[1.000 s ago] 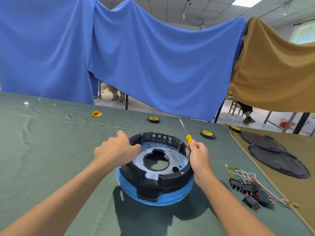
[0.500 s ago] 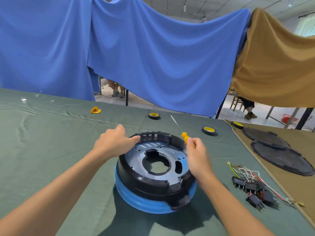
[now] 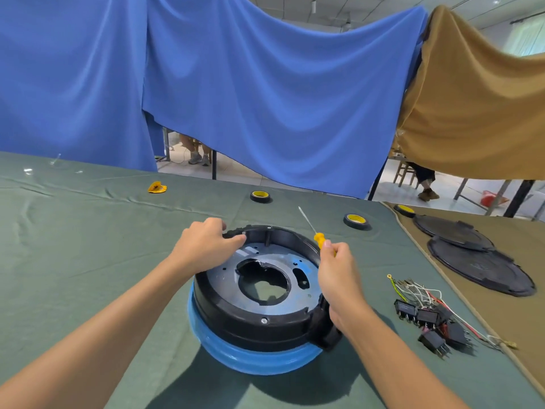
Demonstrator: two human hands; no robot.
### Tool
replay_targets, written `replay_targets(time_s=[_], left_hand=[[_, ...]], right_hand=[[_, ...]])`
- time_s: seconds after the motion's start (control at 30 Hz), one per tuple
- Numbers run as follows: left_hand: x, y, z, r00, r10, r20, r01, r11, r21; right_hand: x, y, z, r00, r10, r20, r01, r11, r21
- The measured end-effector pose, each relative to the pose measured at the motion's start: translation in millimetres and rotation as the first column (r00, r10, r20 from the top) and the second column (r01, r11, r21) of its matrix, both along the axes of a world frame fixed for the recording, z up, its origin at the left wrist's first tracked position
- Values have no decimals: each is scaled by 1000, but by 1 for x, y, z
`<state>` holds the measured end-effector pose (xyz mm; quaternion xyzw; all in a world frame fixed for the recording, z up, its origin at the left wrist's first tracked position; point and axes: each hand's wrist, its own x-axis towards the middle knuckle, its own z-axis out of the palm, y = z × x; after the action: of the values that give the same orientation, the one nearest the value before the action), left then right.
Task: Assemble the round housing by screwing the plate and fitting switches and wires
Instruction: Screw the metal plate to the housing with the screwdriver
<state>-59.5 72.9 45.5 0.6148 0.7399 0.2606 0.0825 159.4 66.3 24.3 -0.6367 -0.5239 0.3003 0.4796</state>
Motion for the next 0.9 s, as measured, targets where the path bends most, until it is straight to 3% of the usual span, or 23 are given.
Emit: replay_targets(time_s=[0.2, 0.3, 0.37, 0.4, 0.47, 0.5, 0.73, 0.83, 0.9], left_hand=[[-3, -15, 4, 904, 211, -372, -203, 977, 61], [1, -19, 3, 870, 221, -440, -173, 974, 147], [-3, -14, 2, 940, 99, -325, -56, 989, 137], [-6, -12, 0, 982, 6, -189, 16, 994, 111], [-9, -11, -2, 985, -138, 100, 135, 990, 38], [-9, -10, -3, 972, -169, 166, 170, 985, 11], [1, -12, -16, 992, -27, 125, 28, 1000, -2], [5, -14, -21, 996, -29, 87, 29, 1000, 1], [6, -14, -22, 995, -26, 98, 25, 1000, 10]], right_hand=[[2, 25, 15, 987, 96, 127, -104, 993, 61], [0, 24, 18, 963, 80, 257, -102, 992, 74], [-2, 19, 14, 957, 85, 277, -101, 994, 44], [-4, 15, 11, 955, 98, 278, -110, 994, 28], [-7, 11, 8, 960, 124, 250, -132, 991, 15], [-7, 13, 8, 964, 135, 228, -141, 990, 9], [5, 32, 22, 929, 294, 223, -284, 956, -79], [20, 30, 23, 986, 153, 68, -157, 986, 62], [38, 21, 17, 989, 36, 143, -53, 992, 113]])
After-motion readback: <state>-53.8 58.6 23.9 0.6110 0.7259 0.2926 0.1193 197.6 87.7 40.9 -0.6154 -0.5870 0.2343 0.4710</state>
